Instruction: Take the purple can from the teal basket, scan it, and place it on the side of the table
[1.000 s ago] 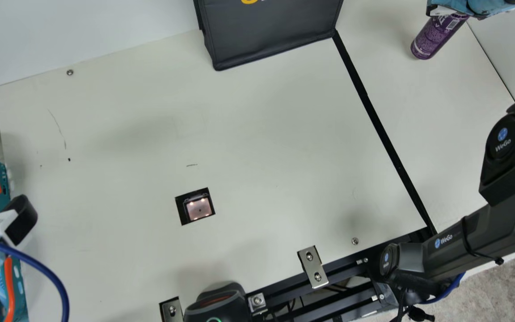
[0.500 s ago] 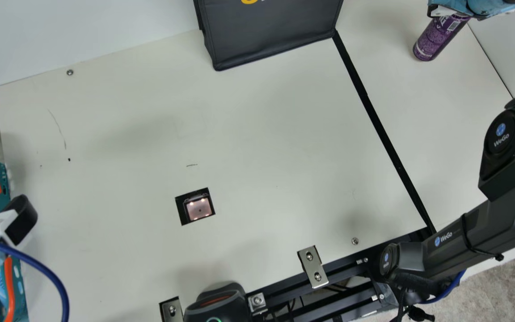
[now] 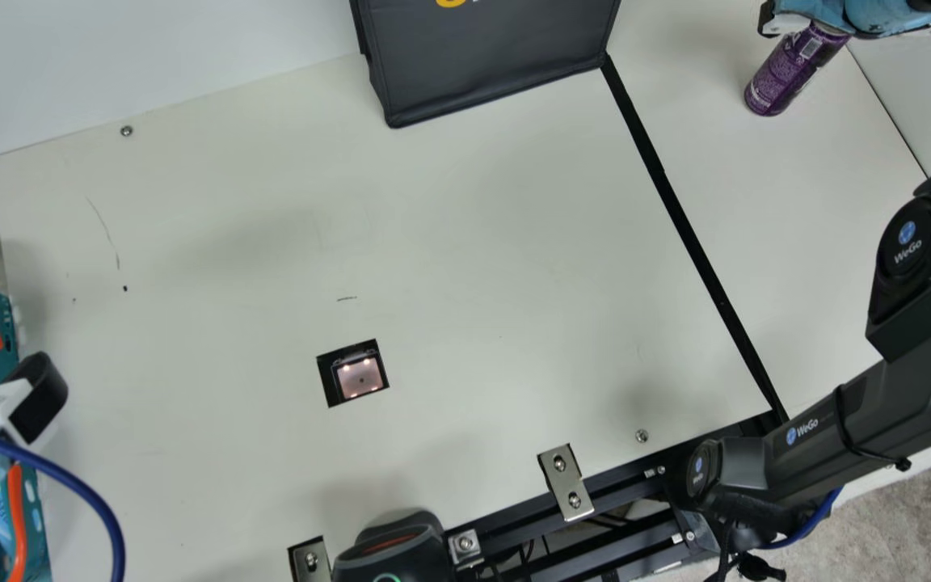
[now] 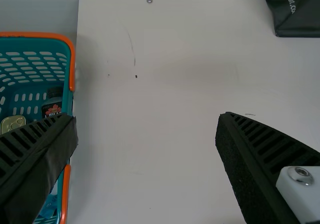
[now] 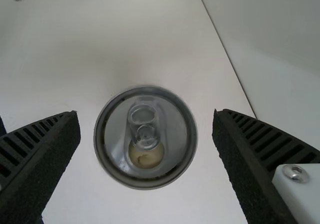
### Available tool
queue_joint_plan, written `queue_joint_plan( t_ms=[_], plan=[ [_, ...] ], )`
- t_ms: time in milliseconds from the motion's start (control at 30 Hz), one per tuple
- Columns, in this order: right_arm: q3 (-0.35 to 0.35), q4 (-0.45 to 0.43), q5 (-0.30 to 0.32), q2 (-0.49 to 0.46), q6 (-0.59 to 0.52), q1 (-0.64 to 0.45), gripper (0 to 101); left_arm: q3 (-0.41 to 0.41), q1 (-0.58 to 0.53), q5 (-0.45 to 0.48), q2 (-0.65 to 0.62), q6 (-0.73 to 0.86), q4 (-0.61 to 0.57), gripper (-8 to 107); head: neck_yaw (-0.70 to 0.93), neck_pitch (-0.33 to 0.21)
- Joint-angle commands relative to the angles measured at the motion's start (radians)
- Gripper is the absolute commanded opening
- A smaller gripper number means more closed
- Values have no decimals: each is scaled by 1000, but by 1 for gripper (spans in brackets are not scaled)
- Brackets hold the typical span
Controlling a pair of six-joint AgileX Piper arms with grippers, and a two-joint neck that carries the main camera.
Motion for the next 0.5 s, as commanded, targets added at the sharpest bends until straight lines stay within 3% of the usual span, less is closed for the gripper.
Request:
queue_joint_plan(
  t_ms=[0,233,467],
  plan=[
    [3,6,-7,-13,2,-1,95,0,0,0,0,0,0,90,-2,-29],
    [32,9,-9,-83,17,5,95,0,0,0,0,0,0,90,-2,-29],
    [107,-15,-17,-203,51,19,95,0,0,0,0,0,0,90,-2,-29]
  ],
)
